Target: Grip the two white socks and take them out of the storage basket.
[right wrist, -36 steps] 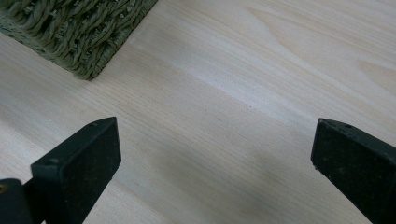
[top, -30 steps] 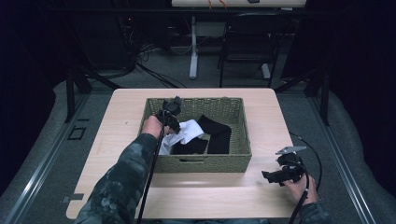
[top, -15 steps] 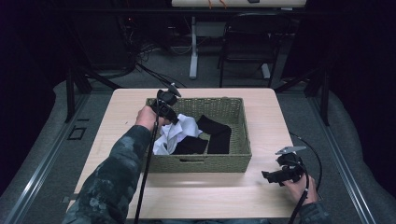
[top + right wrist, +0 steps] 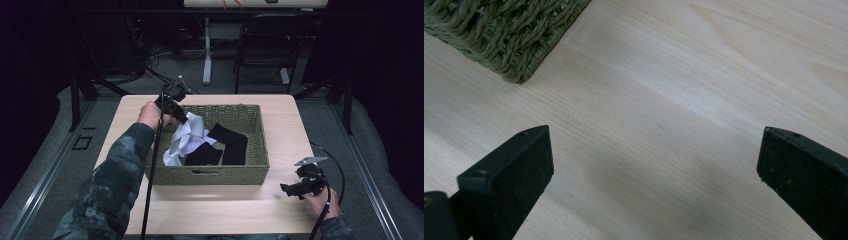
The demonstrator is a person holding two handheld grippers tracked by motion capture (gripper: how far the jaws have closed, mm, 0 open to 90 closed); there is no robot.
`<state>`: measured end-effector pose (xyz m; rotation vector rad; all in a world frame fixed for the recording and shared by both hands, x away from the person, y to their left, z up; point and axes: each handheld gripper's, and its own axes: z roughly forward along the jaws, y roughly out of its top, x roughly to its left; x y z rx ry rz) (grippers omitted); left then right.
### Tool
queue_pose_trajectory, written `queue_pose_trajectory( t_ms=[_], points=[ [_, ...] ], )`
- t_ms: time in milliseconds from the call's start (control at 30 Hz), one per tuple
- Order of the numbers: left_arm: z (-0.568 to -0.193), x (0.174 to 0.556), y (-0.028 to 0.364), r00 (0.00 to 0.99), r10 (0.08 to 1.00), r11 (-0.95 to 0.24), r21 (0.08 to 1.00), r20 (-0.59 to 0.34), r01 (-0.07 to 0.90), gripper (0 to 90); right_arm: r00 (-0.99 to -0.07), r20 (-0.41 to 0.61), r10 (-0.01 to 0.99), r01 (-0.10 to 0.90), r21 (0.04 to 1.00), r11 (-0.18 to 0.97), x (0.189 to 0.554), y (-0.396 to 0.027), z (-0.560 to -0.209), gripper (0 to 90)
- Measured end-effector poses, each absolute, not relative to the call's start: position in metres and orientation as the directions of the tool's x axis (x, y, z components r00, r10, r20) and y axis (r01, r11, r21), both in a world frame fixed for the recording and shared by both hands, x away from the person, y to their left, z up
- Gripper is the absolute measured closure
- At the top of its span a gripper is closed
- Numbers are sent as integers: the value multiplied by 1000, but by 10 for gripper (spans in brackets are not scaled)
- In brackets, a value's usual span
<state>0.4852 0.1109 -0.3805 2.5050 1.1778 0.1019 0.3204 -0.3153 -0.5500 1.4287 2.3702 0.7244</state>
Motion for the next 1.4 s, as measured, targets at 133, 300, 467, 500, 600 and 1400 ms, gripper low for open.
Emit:
queue_pose_trajectory(
  t_ms=[133,300,467,500,600,1400],
  points=[
    [-370,487,115,645,759,-581,359,-84,730,868,-470,19,883,742,550,383,321,-315,-550,10],
    [-362,488,118,643,762,-579,364,-78,730,868,-462,22,886,743,556,374,321,-315,-550,3],
    [-352,488,119,644,762,-578,377,-67,724,868,-464,21,885,742,556,376,321,-315,-550,0],
    [-352,488,119,644,762,-578,377,-67,724,868,-464,21,885,741,556,375,321,-315,-550,0],
    [-343,489,121,641,765,-575,390,-55,720,868,-465,17,885,740,556,378,321,-315,-550,0],
    [-295,482,146,611,791,-558,420,9,716,868,-471,-2,882,737,548,395,321,-316,-550,0]
  ],
)
